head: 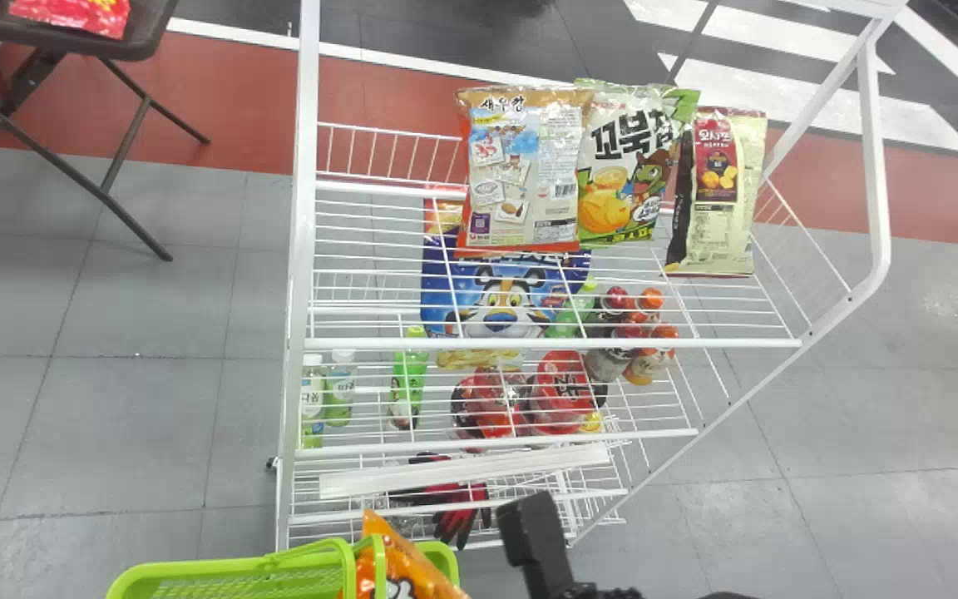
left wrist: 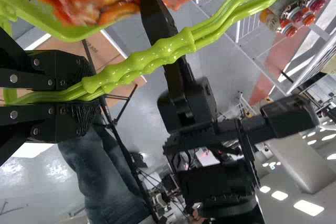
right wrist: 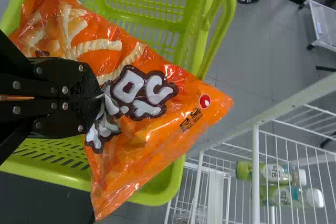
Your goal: Hold basket handle with left hand then pick Gamjakkang with right hand and place into basket
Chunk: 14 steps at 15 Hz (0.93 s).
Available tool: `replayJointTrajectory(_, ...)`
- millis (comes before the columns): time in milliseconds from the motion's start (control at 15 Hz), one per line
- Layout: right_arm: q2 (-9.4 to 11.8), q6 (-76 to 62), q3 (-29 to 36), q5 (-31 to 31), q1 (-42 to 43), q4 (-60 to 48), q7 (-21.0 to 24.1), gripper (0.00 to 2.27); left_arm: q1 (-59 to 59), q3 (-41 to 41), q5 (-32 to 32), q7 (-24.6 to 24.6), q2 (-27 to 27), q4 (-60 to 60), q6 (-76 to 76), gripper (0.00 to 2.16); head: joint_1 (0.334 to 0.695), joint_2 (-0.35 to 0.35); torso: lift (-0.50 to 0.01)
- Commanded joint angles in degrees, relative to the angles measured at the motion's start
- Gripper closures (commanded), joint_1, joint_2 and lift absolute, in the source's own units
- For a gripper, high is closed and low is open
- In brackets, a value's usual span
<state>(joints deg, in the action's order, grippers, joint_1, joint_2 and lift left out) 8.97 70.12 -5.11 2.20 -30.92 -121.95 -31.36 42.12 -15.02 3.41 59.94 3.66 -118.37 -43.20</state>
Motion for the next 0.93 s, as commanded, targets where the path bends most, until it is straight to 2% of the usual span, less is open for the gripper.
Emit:
replayJointTrajectory(0, 0.0, 3.31, -1.83, -0.18, 1.12, 1.28, -0.11, 1.47, 0.07, 0.17, -0.07, 0.0, 0.03, -0.11, 0.0, 2.13, 0.695, -0.35, -0.019)
replayJointTrajectory(67, 0.08, 5.42, -2.45, -0.62, 1.82, 1.63, -0.11, 1.34, 0.07, 0.17, -0.07, 0.0, 0.03, -0.02, 0.0, 2.13, 0.695, -0.35, -0.019)
replayJointTrajectory(133, 0.26, 6.83, -2.8, -0.62, 2.53, 2.24, -0.11, 1.03, 0.07, 0.17, 0.02, 0.0, 0.03, -0.02, 0.0, 2.13, 0.695, -0.35, -0.019)
replayJointTrajectory(200, 0.35, 8.94, -3.68, -1.76, 3.85, 3.65, -0.02, 0.34, -0.02, 0.17, 0.02, 0.09, 0.03, 0.07, 0.0, 2.13, 0.695, -0.35, -0.019)
replayJointTrajectory(267, 0.35, 12.81, -4.82, -2.91, 5.95, 5.85, -0.02, 0.03, -0.02, 0.17, 0.02, 0.09, 0.03, 0.07, 0.0, 2.13, 0.695, -0.35, -0.019)
replayJointTrajectory(533, 0.44, 10.87, -5.26, -4.31, 6.13, 6.37, 1.12, 0.05, -0.11, 0.43, -0.24, 0.09, 0.03, 0.33, 0.0, 2.13, 0.695, -0.35, -0.019)
replayJointTrajectory(867, 0.44, 9.82, 2.91, -1.5, 0.59, -6.11, 1.74, 0.07, -0.37, 0.43, -0.24, 0.0, -0.06, 0.77, 0.0, 2.13, 0.695, -0.35, -0.019)
